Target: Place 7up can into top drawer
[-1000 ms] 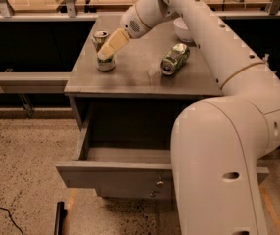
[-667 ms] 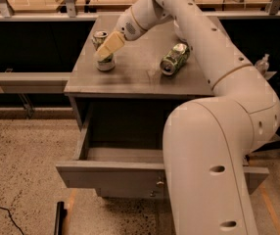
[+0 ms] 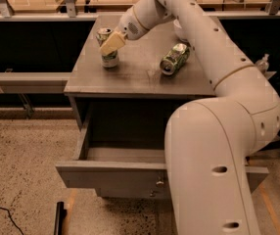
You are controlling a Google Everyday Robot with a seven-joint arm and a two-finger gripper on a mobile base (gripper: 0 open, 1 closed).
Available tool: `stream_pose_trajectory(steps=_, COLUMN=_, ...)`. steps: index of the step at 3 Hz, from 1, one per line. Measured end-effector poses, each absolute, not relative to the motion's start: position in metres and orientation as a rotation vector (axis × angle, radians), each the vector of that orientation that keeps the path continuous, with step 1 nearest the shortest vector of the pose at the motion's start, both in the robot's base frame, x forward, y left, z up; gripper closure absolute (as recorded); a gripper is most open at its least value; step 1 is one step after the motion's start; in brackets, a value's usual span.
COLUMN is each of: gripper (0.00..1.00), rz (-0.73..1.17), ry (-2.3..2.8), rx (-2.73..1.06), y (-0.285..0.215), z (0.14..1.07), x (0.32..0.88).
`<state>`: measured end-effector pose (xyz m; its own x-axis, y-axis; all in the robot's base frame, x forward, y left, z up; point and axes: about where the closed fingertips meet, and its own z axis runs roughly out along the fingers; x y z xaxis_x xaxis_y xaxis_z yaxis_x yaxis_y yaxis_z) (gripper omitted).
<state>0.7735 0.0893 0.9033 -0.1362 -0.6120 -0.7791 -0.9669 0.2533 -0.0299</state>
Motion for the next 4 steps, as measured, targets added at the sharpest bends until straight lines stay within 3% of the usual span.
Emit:
stream_pose_trajectory(steps=1, gripper=0.88, rz=0.581, ry=1.843, rx=-1.373, y=0.059, z=0.931, x=0.759)
stream_pose_trajectory(steps=2, gripper=1.0, rz=0.503, ry=1.845, rx=-1.271, y=0.032, z=0.975, x=0.727)
stream_pose_trajectory(steps=3, gripper=1.0, rz=0.44, ry=1.817, rx=-1.173, y=0.018, z=1.005, x=0.673)
stream_pose_trajectory(steps=4, gripper=1.0, rz=0.438, ry=1.829, rx=-1.19, y=0.018, z=0.971, x=0.635)
